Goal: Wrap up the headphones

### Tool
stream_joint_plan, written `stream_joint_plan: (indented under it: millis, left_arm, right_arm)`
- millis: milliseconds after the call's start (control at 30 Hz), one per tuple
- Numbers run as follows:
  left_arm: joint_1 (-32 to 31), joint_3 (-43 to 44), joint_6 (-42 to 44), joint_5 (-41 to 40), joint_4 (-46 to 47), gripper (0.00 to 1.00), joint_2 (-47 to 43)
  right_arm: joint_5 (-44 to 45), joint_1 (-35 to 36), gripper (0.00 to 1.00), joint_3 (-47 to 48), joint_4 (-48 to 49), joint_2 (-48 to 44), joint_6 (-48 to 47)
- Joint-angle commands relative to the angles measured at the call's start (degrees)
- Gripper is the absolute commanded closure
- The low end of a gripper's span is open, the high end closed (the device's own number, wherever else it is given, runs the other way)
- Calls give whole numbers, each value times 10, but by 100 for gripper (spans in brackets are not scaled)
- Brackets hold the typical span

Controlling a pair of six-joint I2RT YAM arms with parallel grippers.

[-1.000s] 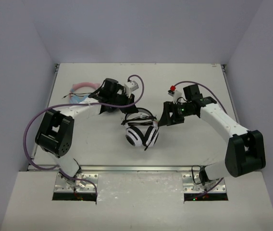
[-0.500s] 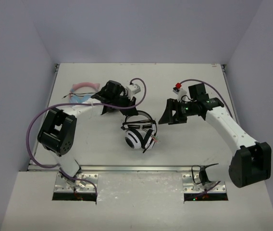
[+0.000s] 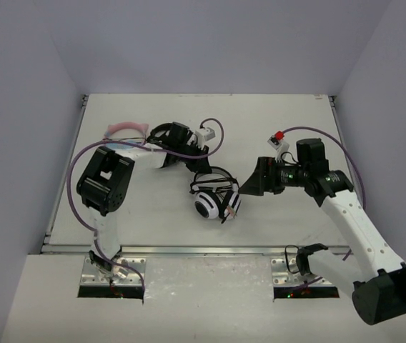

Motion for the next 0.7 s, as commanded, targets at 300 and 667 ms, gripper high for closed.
stream_joint_plan:
  millis: [300, 667]
  left_arm:
    - [-30, 27, -76, -3, 101, 70, 58]
    - [-39, 57, -132, -228, 14, 0, -66]
  right_arm:
    - [-29, -2, 1, -50, 17, -73, 3]
    - [41, -3, 1, -9, -32, -109, -15]
